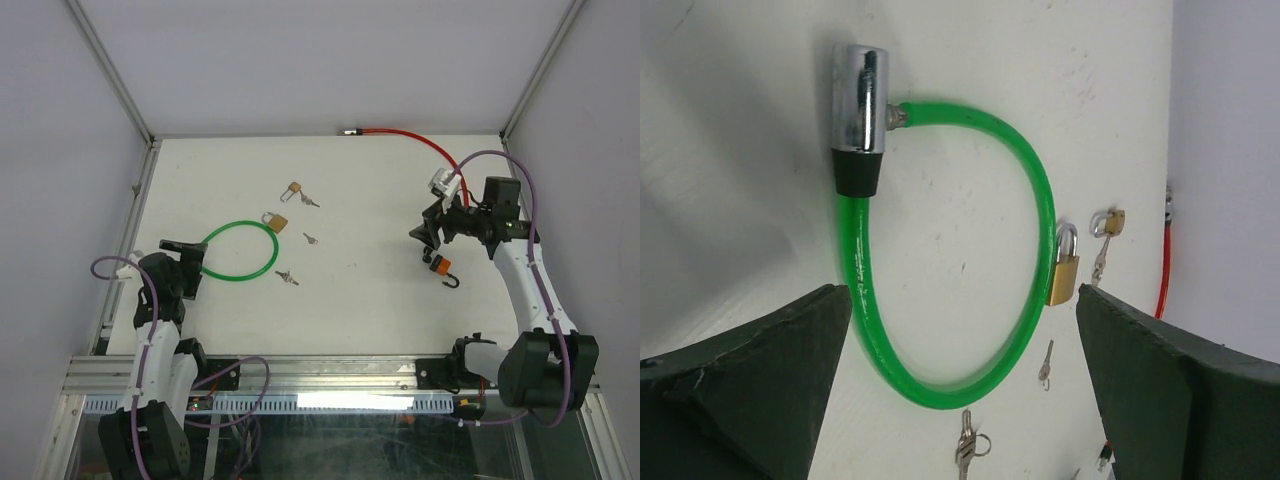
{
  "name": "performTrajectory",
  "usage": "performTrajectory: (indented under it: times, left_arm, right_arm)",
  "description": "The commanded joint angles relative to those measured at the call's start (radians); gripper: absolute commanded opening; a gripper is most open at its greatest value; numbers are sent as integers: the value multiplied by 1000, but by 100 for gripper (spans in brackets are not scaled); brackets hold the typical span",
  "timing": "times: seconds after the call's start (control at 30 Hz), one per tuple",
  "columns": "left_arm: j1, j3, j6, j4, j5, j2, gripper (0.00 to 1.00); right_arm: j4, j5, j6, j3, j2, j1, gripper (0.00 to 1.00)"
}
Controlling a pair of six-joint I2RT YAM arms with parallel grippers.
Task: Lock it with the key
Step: Pick up the lock from the center of the board.
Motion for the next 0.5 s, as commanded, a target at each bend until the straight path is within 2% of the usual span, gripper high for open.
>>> performTrajectory:
  times: [0.0, 0.07, 0.17, 0.37, 0.47]
  left_arm:
    - [4, 57, 67, 34, 57, -34, 99]
    - [4, 50, 79, 75, 102, -37, 99]
    - [5, 4, 75, 218, 236, -33, 99]
    - [4, -127, 51, 647, 498, -23, 99]
    - [5, -158, 51, 802, 598, -23, 99]
  right_arm:
    - [-37, 101, -36, 16, 19, -14, 65]
    - [-44, 129, -44, 11, 23, -16, 65]
    - [-55, 168, -51, 7, 32, -17, 65]
    - [-66, 216, -63, -3, 38, -19, 67]
    - [-70, 245, -69, -9, 48, -19, 69]
